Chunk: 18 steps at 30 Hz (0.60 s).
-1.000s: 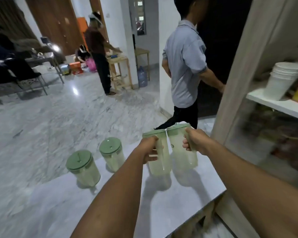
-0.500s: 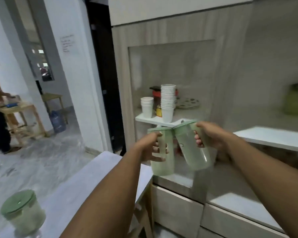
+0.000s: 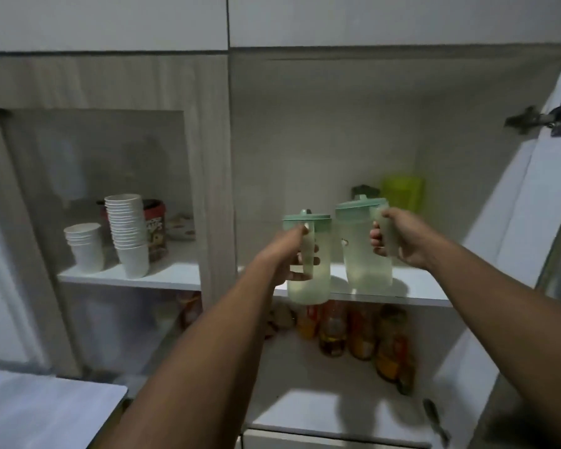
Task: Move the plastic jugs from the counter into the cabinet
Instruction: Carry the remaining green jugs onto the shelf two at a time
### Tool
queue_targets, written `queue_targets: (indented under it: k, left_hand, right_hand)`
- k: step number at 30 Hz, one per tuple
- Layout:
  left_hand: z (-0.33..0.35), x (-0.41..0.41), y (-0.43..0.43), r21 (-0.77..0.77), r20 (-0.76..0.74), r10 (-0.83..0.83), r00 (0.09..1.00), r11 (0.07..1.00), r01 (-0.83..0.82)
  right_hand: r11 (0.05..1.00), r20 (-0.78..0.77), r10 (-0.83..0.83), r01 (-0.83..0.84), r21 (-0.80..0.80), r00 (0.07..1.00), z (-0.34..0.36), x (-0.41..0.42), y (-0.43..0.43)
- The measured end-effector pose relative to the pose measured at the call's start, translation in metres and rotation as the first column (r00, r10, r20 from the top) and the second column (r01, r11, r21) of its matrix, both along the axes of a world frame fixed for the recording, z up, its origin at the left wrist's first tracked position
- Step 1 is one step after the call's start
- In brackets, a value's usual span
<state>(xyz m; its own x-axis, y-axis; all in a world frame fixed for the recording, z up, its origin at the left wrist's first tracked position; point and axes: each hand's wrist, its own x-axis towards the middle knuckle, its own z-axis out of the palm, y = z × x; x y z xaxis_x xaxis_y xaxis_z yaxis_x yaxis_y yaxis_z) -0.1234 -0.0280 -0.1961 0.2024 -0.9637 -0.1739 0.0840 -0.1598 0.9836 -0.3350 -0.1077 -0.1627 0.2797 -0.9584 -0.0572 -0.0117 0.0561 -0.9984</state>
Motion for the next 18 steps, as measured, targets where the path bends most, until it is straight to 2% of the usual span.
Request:
queue_targets:
  k: [7, 18]
  left_hand:
    - [-0.017, -0.027, -0.084, -0.008, 0.055, 0.087, 0.995, 0.996, -0.087]
    - [-0.028, 0.029, -0.247, -0.054, 0.128, 0.150, 0.980, 0.988, -0.145]
  right_hand:
    - [0.996, 0.011, -0.086, 0.087, -0.036, 0.996, -0.027, -0.011, -0.085]
    - [0.993, 0.118, -0.109, 0.113, -0.033, 0.987, -0.057, 0.060, -0.238]
